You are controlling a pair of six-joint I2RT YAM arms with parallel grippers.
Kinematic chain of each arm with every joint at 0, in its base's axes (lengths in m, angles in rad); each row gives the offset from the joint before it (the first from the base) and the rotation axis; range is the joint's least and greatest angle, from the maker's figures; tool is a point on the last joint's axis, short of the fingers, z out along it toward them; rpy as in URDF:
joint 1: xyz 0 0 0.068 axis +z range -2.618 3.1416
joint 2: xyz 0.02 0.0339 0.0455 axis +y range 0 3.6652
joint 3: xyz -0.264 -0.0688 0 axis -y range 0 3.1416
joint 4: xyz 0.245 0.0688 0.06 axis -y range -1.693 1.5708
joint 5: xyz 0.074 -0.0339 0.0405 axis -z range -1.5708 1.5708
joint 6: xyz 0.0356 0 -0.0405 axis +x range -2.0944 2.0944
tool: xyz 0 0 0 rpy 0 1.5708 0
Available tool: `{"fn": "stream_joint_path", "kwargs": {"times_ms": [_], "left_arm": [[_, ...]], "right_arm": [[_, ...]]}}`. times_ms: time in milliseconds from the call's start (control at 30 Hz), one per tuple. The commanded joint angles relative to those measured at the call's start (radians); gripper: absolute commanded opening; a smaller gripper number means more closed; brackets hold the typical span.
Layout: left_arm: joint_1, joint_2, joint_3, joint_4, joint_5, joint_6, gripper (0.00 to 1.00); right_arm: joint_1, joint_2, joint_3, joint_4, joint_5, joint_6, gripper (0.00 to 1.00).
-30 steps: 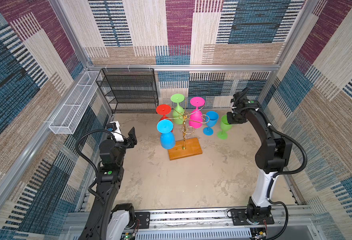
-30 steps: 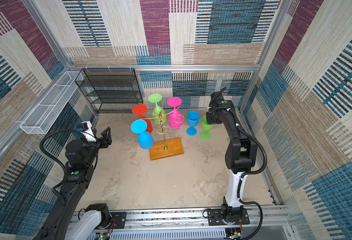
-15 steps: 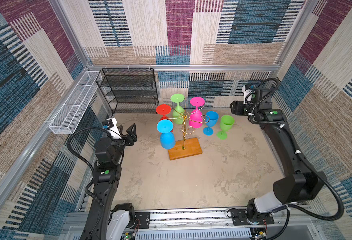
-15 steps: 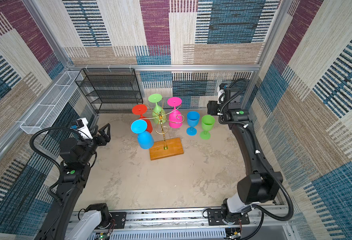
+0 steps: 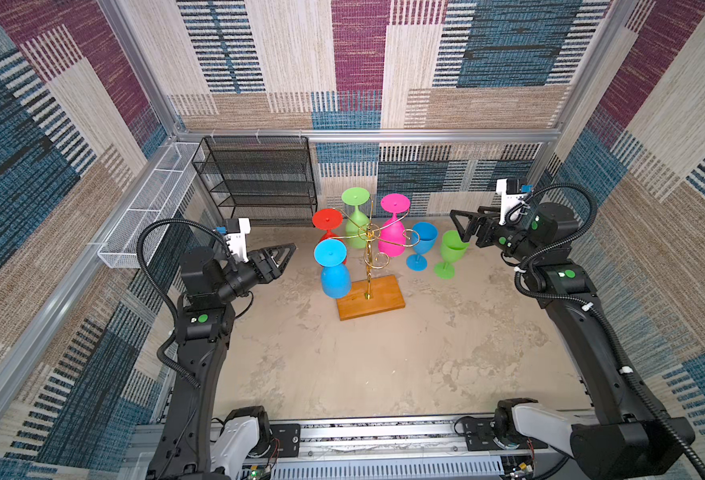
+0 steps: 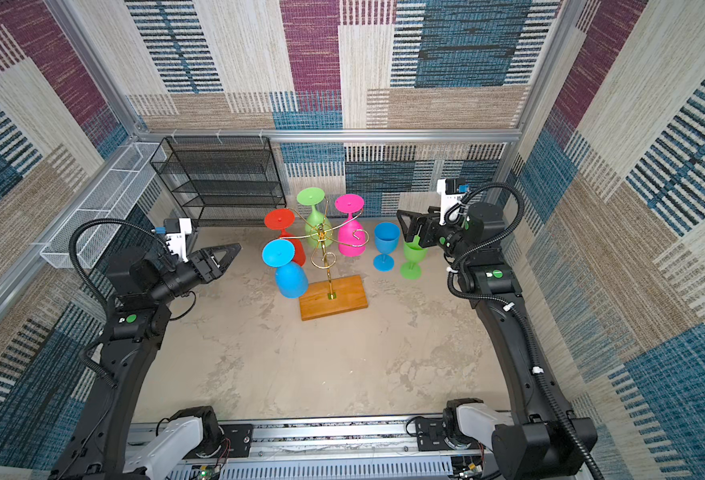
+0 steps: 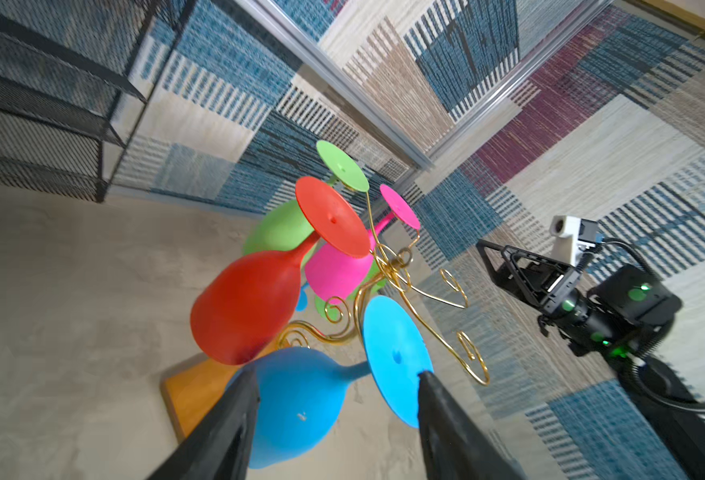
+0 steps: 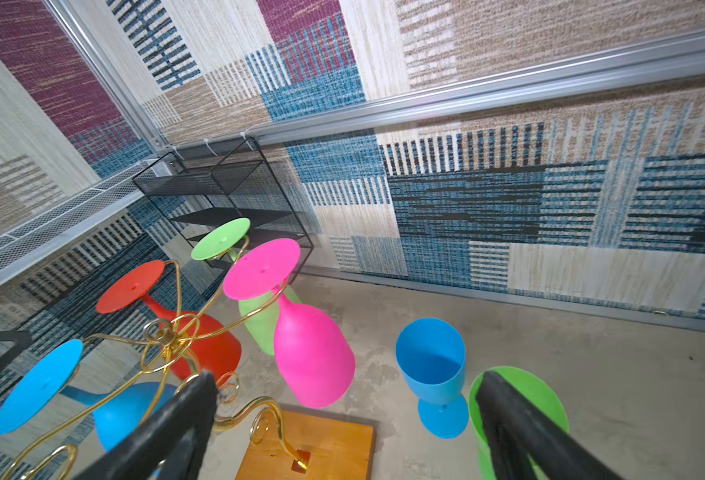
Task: Take the wine glass off the wine glass rack
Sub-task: 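Reach the left gripper to the hanging blue glass's foot while the right gripper waits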
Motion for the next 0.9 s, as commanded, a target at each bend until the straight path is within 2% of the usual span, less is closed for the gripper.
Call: {"fn": "stream_joint_path", "kwargs": {"times_ms": [0, 567, 667, 867], "left_arm": [[-0.005, 0.022, -0.013, 0.071, 0.126, -0.103, 0.63], [-0.134, 0.147, 0.019, 0.140, 0.126, -0.146, 0.59], [-0.157, 0.167, 0.033, 0.140, 0.131, -0.143, 0.55], [-0.184, 0.187, 0.039, 0.140, 0.142, -0.147, 0.41]], "right_arm": [[0.001, -0.018, 0.004, 0.045, -0.044, 0.015, 0.99], [0.000, -0.055, -0.003, 0.066, -0.091, 0.053, 0.99], [0.001, -0.052, -0.005, 0.068, -0.094, 0.056, 0.99], [0.001, -0.055, -0.008, 0.071, -0.101, 0.056, 0.99]]}}
